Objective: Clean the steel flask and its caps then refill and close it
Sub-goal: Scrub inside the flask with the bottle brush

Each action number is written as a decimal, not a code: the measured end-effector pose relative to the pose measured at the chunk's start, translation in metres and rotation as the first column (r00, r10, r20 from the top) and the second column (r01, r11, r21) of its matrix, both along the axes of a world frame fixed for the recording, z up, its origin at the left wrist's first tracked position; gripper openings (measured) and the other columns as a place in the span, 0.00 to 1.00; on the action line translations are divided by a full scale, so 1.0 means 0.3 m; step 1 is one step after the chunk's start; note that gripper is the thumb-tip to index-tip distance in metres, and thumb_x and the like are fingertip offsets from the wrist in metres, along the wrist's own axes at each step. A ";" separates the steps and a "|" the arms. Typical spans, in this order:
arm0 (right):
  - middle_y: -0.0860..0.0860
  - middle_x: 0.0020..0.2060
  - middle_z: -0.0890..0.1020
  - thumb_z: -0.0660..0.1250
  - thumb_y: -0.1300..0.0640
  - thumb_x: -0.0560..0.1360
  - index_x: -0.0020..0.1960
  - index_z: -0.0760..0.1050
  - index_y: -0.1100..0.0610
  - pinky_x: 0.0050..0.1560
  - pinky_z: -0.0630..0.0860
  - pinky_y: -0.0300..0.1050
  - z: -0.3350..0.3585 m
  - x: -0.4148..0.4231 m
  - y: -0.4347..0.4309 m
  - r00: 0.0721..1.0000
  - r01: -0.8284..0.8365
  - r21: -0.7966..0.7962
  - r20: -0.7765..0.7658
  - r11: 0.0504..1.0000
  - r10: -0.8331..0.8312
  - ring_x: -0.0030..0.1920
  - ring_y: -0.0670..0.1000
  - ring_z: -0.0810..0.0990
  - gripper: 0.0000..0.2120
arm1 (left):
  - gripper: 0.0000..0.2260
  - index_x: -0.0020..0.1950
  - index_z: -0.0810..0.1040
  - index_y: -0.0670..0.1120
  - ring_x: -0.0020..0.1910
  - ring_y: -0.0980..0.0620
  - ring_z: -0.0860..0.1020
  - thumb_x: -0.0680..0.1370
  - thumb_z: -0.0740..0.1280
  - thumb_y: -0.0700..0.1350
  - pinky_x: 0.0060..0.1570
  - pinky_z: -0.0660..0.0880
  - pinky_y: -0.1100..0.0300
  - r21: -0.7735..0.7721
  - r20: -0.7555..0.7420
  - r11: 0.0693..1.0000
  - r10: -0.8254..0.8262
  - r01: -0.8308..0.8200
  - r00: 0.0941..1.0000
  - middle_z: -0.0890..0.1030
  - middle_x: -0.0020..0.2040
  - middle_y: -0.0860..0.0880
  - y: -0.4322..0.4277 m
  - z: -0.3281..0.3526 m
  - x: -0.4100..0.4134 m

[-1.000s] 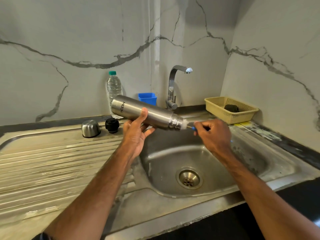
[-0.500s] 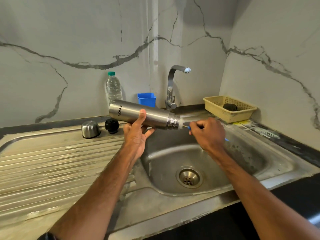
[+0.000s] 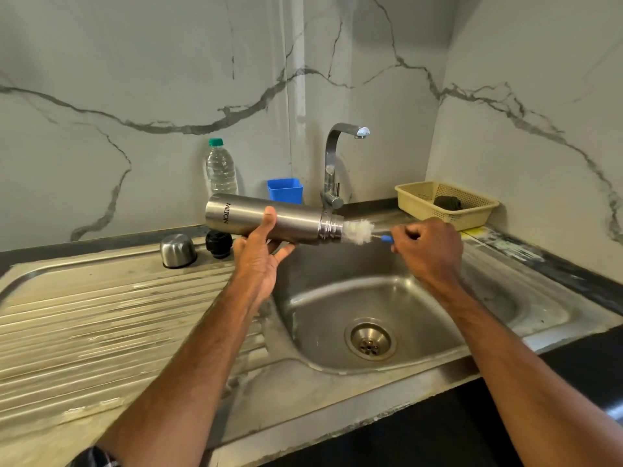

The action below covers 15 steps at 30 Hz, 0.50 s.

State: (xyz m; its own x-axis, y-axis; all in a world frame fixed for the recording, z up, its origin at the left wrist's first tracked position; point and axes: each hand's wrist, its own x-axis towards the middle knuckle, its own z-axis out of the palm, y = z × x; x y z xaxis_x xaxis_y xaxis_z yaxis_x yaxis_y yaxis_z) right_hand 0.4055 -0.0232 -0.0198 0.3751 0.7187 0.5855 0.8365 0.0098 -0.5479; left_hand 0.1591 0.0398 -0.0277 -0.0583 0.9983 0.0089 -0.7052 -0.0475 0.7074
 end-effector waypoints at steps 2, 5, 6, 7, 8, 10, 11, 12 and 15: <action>0.45 0.21 0.72 0.68 0.51 0.78 0.31 0.77 0.53 0.27 0.60 0.37 -0.005 -0.018 -0.005 0.999 0.050 0.004 0.002 0.999 -0.050 0.21 0.44 0.66 0.18 | 0.33 0.72 0.66 0.40 0.63 0.42 0.80 0.72 0.77 0.43 0.50 0.82 0.40 -0.022 -0.009 1.000 -0.006 0.005 1.000 0.79 0.66 0.40 -0.020 0.004 0.012; 0.44 0.20 0.70 0.67 0.52 0.79 0.28 0.70 0.50 0.28 0.64 0.38 -0.025 -0.083 -0.011 0.999 -0.009 0.035 0.048 0.999 0.008 0.21 0.44 0.65 0.20 | 0.28 0.71 0.68 0.40 0.63 0.42 0.80 0.75 0.75 0.43 0.43 0.84 0.46 -0.022 -0.049 0.998 -0.059 0.058 0.997 0.81 0.64 0.40 -0.038 0.003 0.060; 0.44 0.20 0.69 0.67 0.52 0.79 0.28 0.70 0.50 0.28 0.63 0.38 -0.025 -0.082 -0.017 0.998 -0.026 0.037 0.063 0.999 0.024 0.21 0.44 0.65 0.20 | 0.27 0.71 0.68 0.40 0.63 0.42 0.80 0.76 0.74 0.43 0.43 0.84 0.46 -0.016 -0.051 0.998 -0.063 0.063 0.997 0.81 0.64 0.40 -0.041 0.005 0.061; 0.43 0.20 0.68 0.68 0.51 0.79 0.29 0.70 0.49 0.28 0.62 0.37 -0.018 -0.063 -0.021 0.998 -0.019 0.035 0.063 0.999 0.017 0.21 0.44 0.64 0.20 | 0.28 0.71 0.68 0.40 0.62 0.42 0.81 0.76 0.74 0.42 0.43 0.84 0.45 -0.014 -0.043 0.998 -0.055 0.054 0.998 0.81 0.64 0.40 -0.041 0.009 0.055; 0.43 0.20 0.68 0.68 0.51 0.79 0.29 0.71 0.49 0.27 0.60 0.37 -0.010 -0.032 -0.022 0.999 0.005 0.038 0.050 0.999 -0.007 0.21 0.43 0.63 0.20 | 0.28 0.72 0.67 0.40 0.62 0.42 0.81 0.75 0.75 0.42 0.44 0.84 0.44 -0.016 -0.028 0.999 -0.039 0.039 0.999 0.80 0.64 0.40 -0.035 0.012 0.045; 0.43 0.20 0.67 0.69 0.52 0.79 0.30 0.72 0.50 0.26 0.57 0.36 0.002 0.008 -0.030 0.998 0.053 0.056 0.025 0.997 -0.055 0.21 0.42 0.63 0.18 | 0.28 0.72 0.67 0.40 0.62 0.41 0.80 0.76 0.75 0.42 0.45 0.84 0.43 -0.031 0.003 0.999 -0.010 0.010 1.000 0.80 0.65 0.40 -0.023 0.013 0.023; 0.43 0.20 0.67 0.69 0.52 0.79 0.30 0.73 0.50 0.26 0.57 0.36 -0.001 0.001 -0.030 0.997 0.062 0.056 0.030 0.996 -0.064 0.21 0.42 0.63 0.18 | 0.28 0.72 0.67 0.40 0.63 0.42 0.80 0.76 0.75 0.42 0.44 0.84 0.43 -0.042 0.007 0.999 -0.003 0.004 1.000 0.80 0.65 0.40 -0.025 0.010 0.021; 0.43 0.20 0.68 0.68 0.52 0.79 0.31 0.73 0.50 0.25 0.58 0.36 -0.007 -0.022 -0.028 0.998 0.051 0.052 0.043 0.997 -0.053 0.21 0.42 0.63 0.18 | 0.28 0.72 0.67 0.40 0.62 0.42 0.80 0.76 0.74 0.43 0.43 0.84 0.44 -0.052 0.001 0.999 -0.009 0.009 1.000 0.80 0.65 0.40 -0.033 0.008 0.028; 0.46 0.21 0.73 0.68 0.52 0.79 0.31 0.73 0.50 0.26 0.68 0.39 -0.028 -0.086 -0.018 0.996 -0.006 0.059 0.093 0.998 0.000 0.21 0.45 0.68 0.18 | 0.27 0.72 0.68 0.41 0.61 0.43 0.81 0.76 0.74 0.44 0.41 0.84 0.47 -0.054 -0.029 0.997 -0.062 0.060 0.998 0.81 0.64 0.40 -0.045 0.001 0.057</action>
State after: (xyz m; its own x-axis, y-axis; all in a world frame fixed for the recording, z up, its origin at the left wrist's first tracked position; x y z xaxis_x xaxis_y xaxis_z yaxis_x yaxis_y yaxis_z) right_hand 0.3797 -0.0287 -0.0281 0.3150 0.6827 0.6593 0.8836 0.0426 -0.4663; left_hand 0.1762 0.0263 -0.0276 0.0024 0.9991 -0.0433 -0.6838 0.0332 0.7289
